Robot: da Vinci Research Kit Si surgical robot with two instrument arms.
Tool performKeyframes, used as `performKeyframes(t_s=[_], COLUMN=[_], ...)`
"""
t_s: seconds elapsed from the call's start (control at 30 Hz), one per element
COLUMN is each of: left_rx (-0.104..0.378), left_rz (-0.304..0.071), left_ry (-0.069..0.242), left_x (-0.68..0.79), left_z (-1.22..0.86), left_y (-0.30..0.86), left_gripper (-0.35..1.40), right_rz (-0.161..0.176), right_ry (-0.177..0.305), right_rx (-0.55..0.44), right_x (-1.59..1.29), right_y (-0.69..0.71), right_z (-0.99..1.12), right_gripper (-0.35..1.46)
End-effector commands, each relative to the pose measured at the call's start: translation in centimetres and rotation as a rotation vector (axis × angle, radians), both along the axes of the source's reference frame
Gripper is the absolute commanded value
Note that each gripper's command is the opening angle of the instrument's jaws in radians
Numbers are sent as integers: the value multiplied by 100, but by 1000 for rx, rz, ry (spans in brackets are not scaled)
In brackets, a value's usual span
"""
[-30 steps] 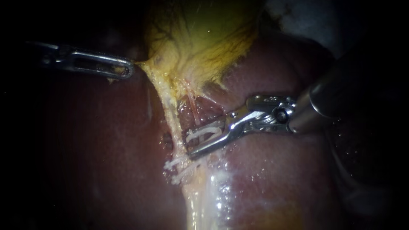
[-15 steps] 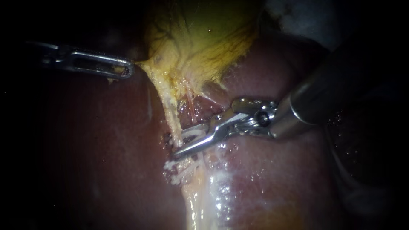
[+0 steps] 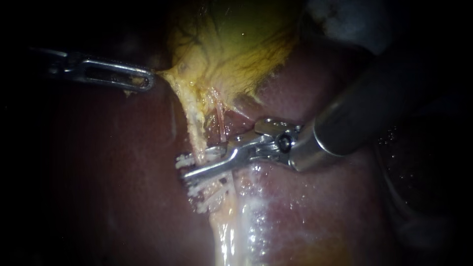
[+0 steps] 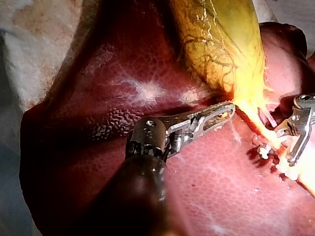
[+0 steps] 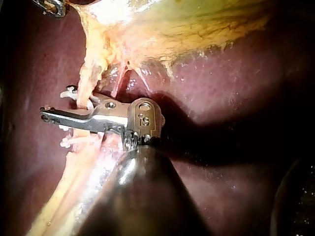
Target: Clipping third clip left tube
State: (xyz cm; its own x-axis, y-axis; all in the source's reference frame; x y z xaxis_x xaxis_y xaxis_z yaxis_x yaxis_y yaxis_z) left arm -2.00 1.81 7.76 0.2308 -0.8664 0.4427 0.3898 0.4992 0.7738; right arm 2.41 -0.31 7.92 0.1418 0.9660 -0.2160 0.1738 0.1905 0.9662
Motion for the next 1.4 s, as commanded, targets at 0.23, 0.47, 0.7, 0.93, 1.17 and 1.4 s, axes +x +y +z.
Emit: performKeyframes(t_s=[0.23, 0.47, 0.7, 0.93, 1.17, 1.4], left_rx=[0, 0, 0, 0, 0, 0], left_rz=[0, 0, 0, 0, 0, 0], left_ry=[0, 0, 0, 0, 0, 0], left_x=[0, 0, 0, 0, 0, 0], left_z=[0, 0, 0, 0, 0, 0], left_y=[0, 0, 0, 0, 0, 0], left_gripper=[-35, -35, -35, -35, -35, -35], right_rz=[45, 55, 55, 52, 60, 61], right_ry=[-27, -34, -34, -33, -20, -14], right_rx=[23, 32, 37, 50, 18, 8], right_x=[1, 0, 0, 2, 6, 8], right_y=[24, 35, 38, 40, 34, 33], right_z=[-16, -23, -31, -46, -53, -56], right_gripper=[52, 51, 38, 4, -24, -35])
